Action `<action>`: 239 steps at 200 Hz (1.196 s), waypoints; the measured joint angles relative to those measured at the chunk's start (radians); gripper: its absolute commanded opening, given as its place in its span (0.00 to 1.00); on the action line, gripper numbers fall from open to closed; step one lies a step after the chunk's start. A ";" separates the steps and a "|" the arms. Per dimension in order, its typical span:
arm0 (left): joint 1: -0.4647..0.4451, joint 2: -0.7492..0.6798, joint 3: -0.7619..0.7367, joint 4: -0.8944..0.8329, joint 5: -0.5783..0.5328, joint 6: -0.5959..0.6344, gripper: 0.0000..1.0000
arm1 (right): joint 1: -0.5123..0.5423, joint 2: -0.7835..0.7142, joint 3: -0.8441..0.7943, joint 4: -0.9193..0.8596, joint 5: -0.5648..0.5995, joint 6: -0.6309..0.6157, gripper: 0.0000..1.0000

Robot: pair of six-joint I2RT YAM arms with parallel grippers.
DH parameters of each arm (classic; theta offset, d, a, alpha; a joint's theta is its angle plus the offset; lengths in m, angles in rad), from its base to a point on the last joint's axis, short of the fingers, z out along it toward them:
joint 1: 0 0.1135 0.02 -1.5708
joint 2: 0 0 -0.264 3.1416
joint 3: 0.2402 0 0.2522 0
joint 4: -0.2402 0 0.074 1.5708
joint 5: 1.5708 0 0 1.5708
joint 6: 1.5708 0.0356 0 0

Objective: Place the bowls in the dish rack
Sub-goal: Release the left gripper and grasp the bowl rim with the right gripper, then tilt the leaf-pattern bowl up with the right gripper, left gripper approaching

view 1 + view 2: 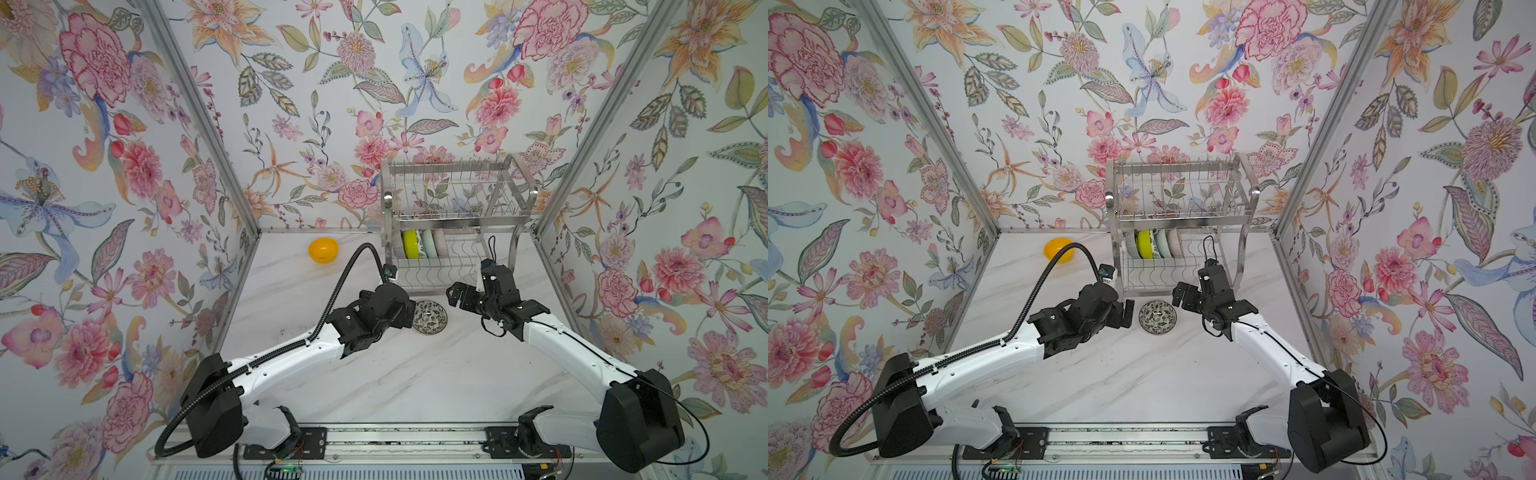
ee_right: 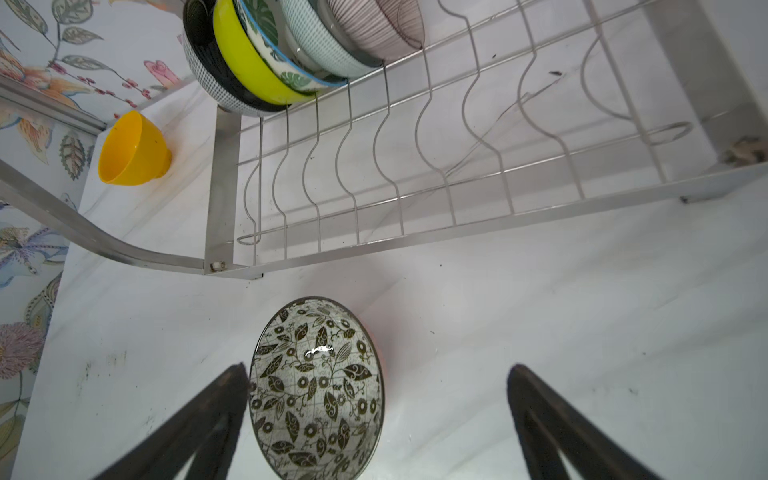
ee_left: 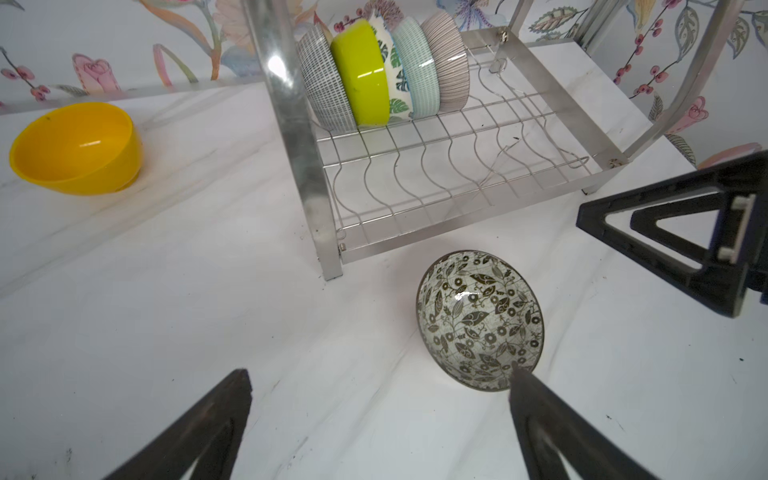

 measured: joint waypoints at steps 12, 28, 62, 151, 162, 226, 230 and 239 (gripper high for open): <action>0.058 -0.022 -0.053 0.037 0.050 -0.014 0.99 | 0.026 0.038 0.012 -0.004 0.005 0.008 0.99; 0.109 -0.053 -0.132 0.078 0.078 -0.035 0.99 | 0.050 0.085 0.021 -0.010 0.010 0.023 0.98; 0.129 -0.127 -0.235 0.100 0.096 -0.073 0.99 | 0.075 0.161 0.021 -0.021 0.015 0.051 0.92; 0.270 -0.362 -0.554 0.328 0.229 -0.212 0.99 | 0.116 0.280 0.021 -0.011 0.030 0.079 0.46; 0.275 -0.369 -0.566 0.348 0.246 -0.222 0.99 | 0.116 0.294 0.021 -0.011 0.030 0.076 0.42; 0.349 -0.383 -0.644 0.479 0.304 -0.316 0.99 | 0.116 0.317 0.021 -0.002 0.039 0.067 0.13; 0.356 -0.381 -0.646 0.482 0.312 -0.323 0.99 | 0.120 0.317 0.021 -0.001 0.040 0.070 0.11; 0.375 -0.370 -0.647 0.492 0.328 -0.332 0.99 | 0.126 0.317 0.022 0.003 0.045 0.065 0.08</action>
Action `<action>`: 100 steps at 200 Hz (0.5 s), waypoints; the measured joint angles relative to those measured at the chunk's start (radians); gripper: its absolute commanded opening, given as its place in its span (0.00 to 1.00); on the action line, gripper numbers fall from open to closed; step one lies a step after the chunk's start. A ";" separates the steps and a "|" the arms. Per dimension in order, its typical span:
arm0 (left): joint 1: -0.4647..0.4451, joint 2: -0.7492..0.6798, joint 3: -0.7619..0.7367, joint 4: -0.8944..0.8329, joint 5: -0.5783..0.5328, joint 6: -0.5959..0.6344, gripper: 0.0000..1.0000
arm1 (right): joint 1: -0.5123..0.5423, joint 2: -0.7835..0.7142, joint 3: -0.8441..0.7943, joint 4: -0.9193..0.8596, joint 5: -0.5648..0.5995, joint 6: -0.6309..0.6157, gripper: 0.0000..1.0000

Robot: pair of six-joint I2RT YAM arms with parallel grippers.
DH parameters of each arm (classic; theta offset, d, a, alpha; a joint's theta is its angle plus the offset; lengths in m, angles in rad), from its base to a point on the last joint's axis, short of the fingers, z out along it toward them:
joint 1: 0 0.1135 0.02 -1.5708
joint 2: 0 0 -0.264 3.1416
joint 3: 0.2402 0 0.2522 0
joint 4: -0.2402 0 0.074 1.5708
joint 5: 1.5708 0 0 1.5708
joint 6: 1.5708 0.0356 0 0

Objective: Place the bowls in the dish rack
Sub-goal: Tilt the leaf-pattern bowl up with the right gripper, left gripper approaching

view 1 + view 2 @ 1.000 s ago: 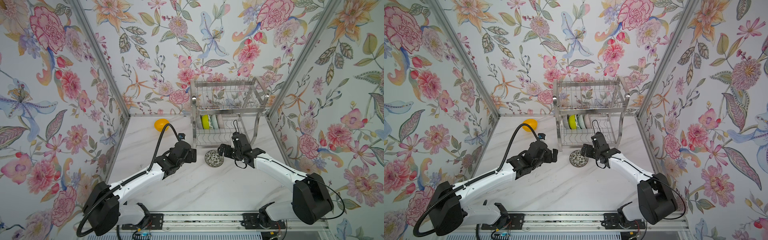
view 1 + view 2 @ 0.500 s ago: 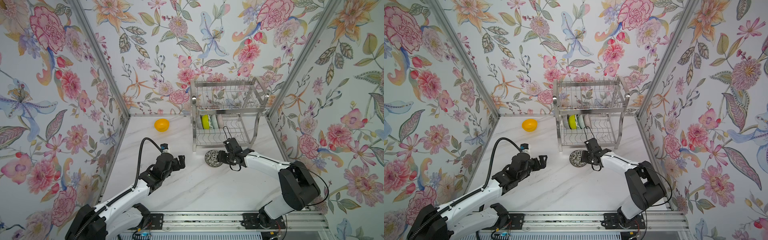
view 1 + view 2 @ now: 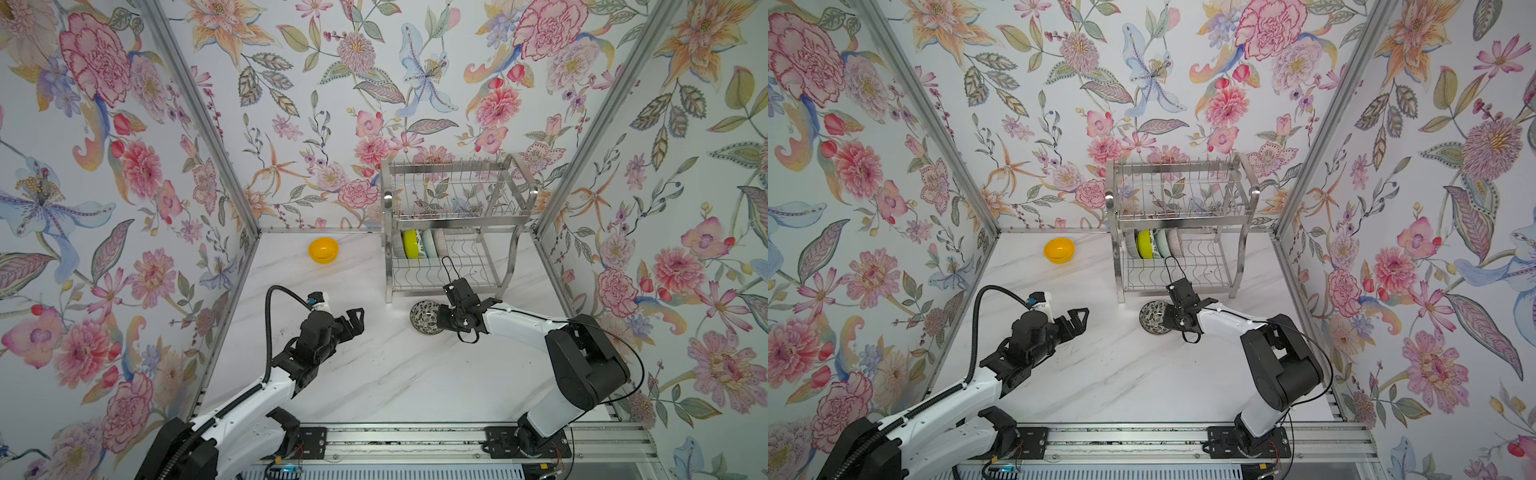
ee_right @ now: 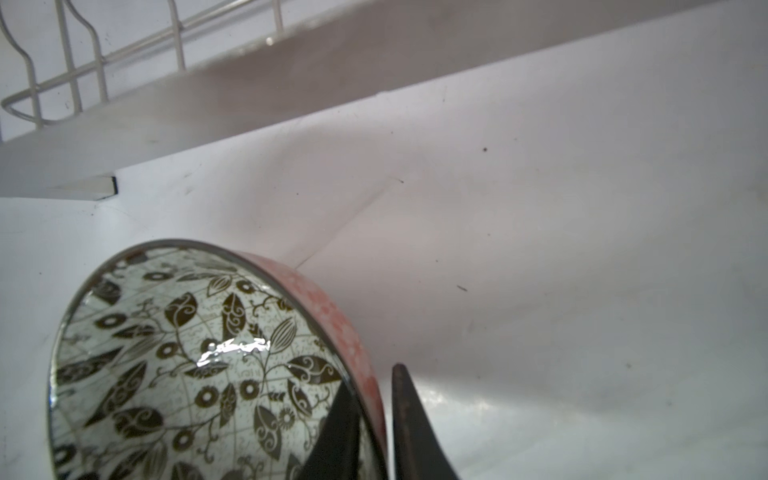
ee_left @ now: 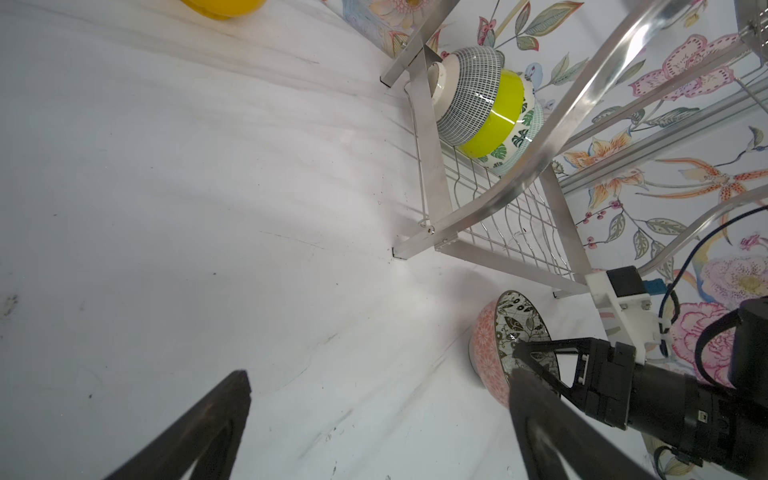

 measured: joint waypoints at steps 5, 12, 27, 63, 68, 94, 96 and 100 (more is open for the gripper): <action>0.007 0.006 0.000 0.004 0.009 -0.004 0.99 | 0.004 0.000 0.000 0.002 0.003 0.002 0.05; 0.014 0.015 0.000 0.009 0.018 -0.007 0.99 | 0.009 0.000 0.004 0.003 0.003 0.000 0.03; 0.019 0.032 0.000 0.009 0.021 -0.020 0.99 | 0.017 0.000 0.011 0.003 0.013 -0.007 0.01; 0.019 0.071 0.004 0.026 0.062 -0.032 0.99 | 0.023 -0.006 0.011 0.003 0.030 -0.014 0.00; 0.019 0.079 0.009 0.032 0.075 -0.035 0.99 | 0.025 -0.010 0.011 0.002 0.034 -0.016 0.00; 0.018 0.116 0.034 0.097 0.141 -0.047 0.99 | 0.035 -0.041 0.028 -0.006 0.066 -0.029 0.00; 0.017 0.119 0.034 0.107 0.147 -0.048 0.99 | 0.036 -0.043 0.030 -0.006 0.069 -0.029 0.00; 0.016 0.123 0.034 0.124 0.155 -0.050 0.99 | 0.039 -0.050 0.035 -0.006 0.072 -0.031 0.00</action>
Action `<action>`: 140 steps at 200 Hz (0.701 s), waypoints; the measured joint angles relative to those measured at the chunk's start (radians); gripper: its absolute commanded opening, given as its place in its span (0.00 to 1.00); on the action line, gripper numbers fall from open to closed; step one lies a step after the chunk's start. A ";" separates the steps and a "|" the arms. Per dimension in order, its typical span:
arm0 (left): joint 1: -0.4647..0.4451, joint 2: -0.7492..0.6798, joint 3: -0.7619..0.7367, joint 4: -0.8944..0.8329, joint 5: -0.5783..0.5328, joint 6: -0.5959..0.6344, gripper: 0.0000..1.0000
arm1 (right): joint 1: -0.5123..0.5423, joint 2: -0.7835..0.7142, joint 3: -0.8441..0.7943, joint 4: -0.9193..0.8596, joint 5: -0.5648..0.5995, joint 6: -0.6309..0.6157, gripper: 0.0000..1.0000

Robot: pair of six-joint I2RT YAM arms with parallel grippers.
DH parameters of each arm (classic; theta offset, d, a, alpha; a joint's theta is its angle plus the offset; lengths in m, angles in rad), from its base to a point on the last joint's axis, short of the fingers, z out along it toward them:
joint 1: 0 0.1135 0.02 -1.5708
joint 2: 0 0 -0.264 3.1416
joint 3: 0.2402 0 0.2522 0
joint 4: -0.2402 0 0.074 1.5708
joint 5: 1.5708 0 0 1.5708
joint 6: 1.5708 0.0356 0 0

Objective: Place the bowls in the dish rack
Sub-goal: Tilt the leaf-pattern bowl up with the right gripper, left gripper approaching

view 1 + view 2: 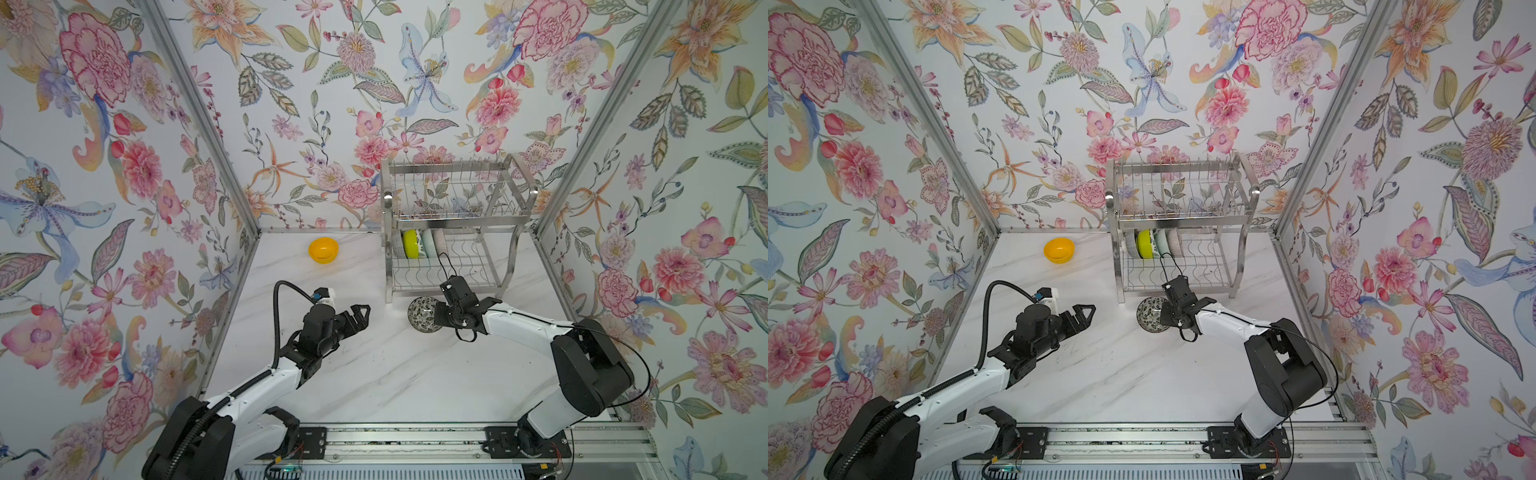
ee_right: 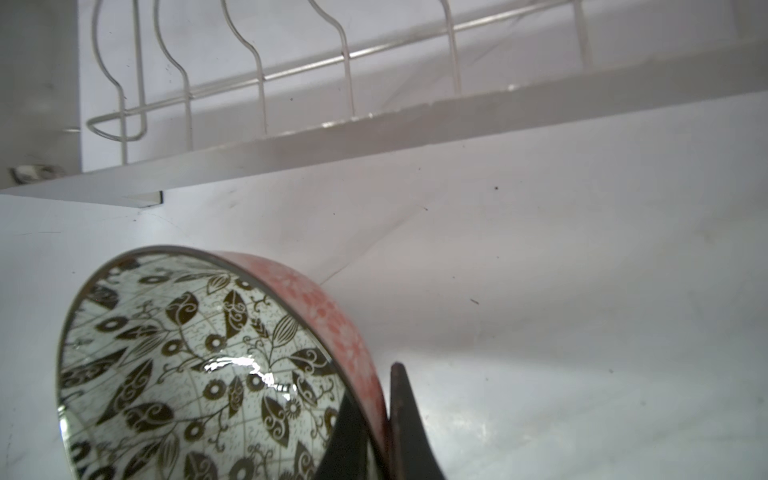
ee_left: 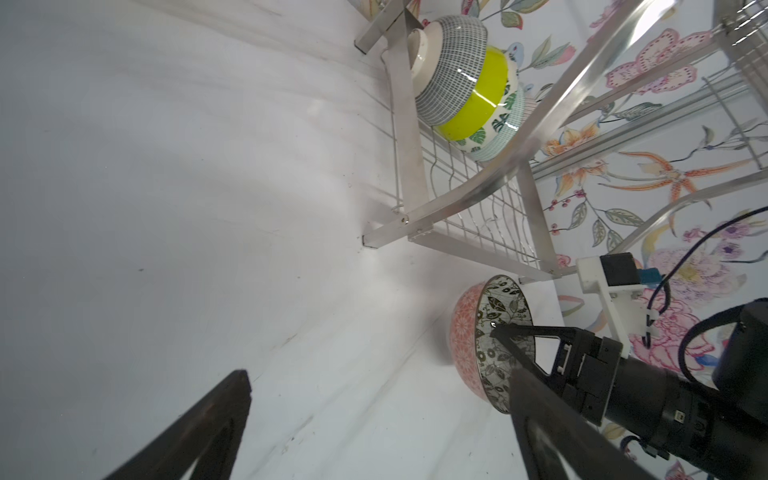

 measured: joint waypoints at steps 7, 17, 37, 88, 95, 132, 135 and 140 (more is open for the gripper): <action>-0.005 0.007 0.000 0.024 0.012 -0.008 0.99 | 0.004 -0.010 0.011 0.000 0.005 -0.005 0.00; -0.014 0.024 0.000 0.069 0.025 -0.021 0.99 | 0.010 -0.026 0.027 0.001 0.013 -0.010 0.00; -0.053 0.059 0.006 0.142 0.043 -0.035 0.99 | 0.017 -0.046 0.063 0.002 0.027 -0.021 0.00; -0.206 0.125 0.124 0.160 0.003 0.010 0.99 | 0.053 -0.049 0.134 -0.004 0.085 -0.056 0.00; -0.219 0.133 0.148 0.152 -0.009 0.021 0.99 | 0.058 -0.049 0.138 -0.006 0.095 -0.059 0.00; -0.235 0.178 0.240 0.080 -0.073 0.071 0.86 | 0.082 -0.065 0.144 -0.010 0.131 -0.076 0.00; -0.235 0.181 0.245 0.075 -0.079 0.072 0.84 | 0.083 -0.069 0.144 -0.010 0.132 -0.077 0.00; -0.237 0.187 0.253 0.063 -0.089 0.083 0.80 | 0.086 -0.073 0.144 -0.010 0.134 -0.077 0.00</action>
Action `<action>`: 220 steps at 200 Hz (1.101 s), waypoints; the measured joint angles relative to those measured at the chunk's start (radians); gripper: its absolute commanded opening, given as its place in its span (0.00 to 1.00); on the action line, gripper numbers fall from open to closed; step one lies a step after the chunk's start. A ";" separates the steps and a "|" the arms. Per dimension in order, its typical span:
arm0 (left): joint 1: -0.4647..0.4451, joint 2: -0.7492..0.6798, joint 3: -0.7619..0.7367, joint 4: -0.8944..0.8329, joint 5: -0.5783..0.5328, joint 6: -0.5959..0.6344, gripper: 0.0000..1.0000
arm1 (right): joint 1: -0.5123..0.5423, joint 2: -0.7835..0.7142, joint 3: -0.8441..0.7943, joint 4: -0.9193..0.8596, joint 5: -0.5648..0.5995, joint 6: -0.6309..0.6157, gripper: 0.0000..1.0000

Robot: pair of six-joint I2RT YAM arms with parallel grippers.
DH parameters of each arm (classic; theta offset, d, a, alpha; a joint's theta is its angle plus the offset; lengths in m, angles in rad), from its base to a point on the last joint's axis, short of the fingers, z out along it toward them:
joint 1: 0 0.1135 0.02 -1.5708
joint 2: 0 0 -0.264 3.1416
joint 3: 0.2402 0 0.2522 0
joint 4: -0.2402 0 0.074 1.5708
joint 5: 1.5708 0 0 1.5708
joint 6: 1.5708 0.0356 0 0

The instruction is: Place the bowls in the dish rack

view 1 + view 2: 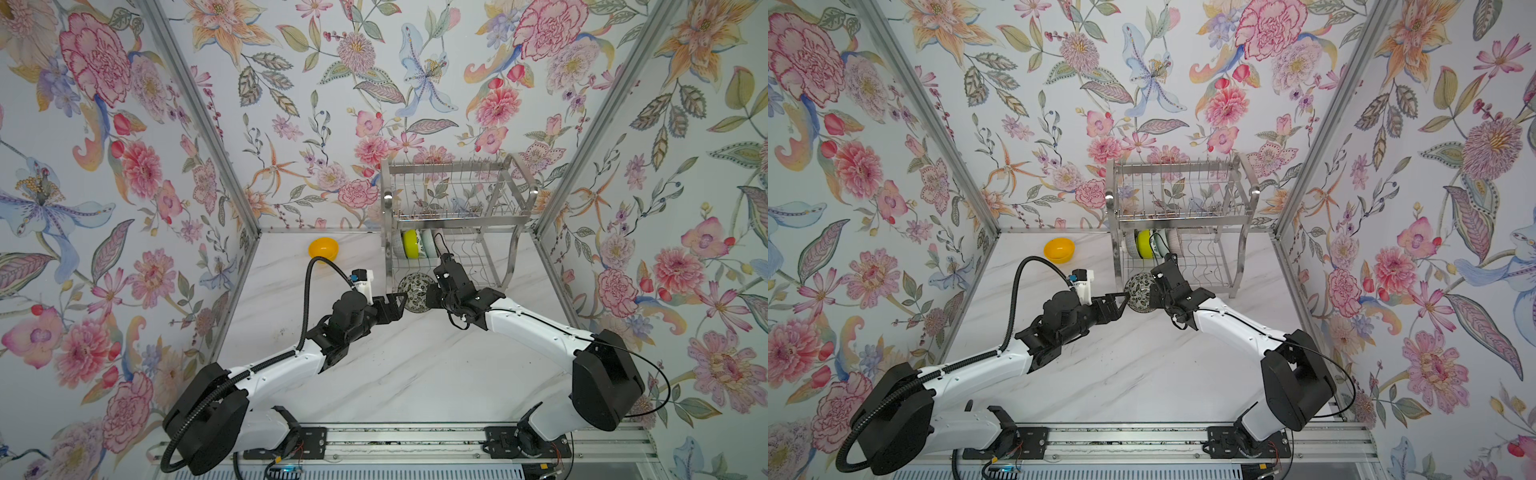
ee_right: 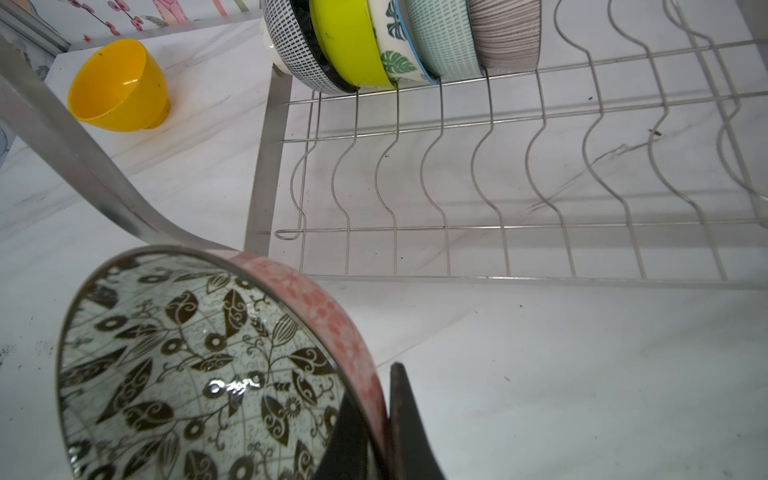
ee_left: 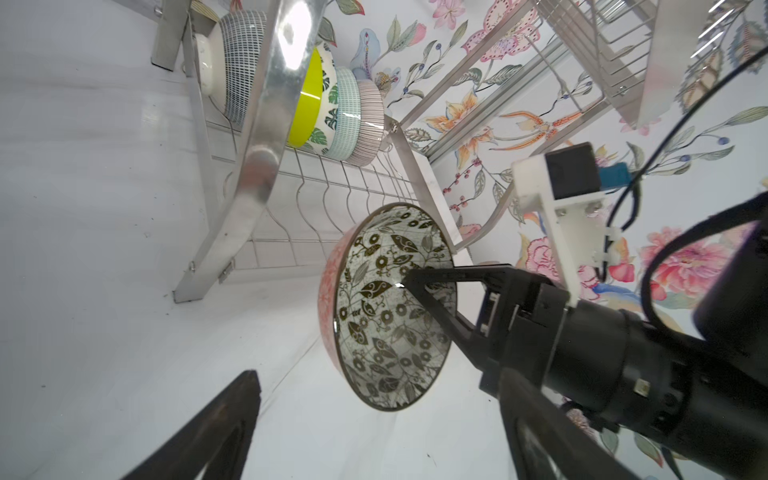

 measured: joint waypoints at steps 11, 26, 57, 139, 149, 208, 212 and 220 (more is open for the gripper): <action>-0.004 0.012 0.018 -0.026 -0.023 0.012 0.73 | 0.003 -0.015 0.000 0.001 0.005 0.000 0.00; -0.013 0.034 0.050 -0.061 -0.045 0.032 0.62 | 0.008 -0.037 0.000 0.006 0.012 0.000 0.00; -0.023 0.078 0.102 -0.105 -0.074 0.047 0.49 | 0.017 -0.064 0.001 0.039 0.015 0.000 0.00; -0.029 0.172 0.223 -0.168 -0.164 0.066 0.03 | 0.043 -0.079 -0.031 0.112 0.042 -0.001 0.00; -0.030 0.180 0.228 -0.174 -0.166 0.065 0.03 | 0.047 -0.080 -0.039 0.116 0.055 0.000 0.00; -0.036 0.204 0.241 -0.197 -0.179 0.069 0.00 | 0.056 -0.090 -0.110 0.208 0.069 0.003 0.00; -0.036 0.204 0.242 -0.197 -0.179 0.069 0.00 | 0.056 -0.090 -0.113 0.211 0.071 0.003 0.00; -0.036 0.206 0.244 -0.198 -0.181 0.069 0.00 | 0.056 -0.090 -0.113 0.214 0.071 0.003 0.00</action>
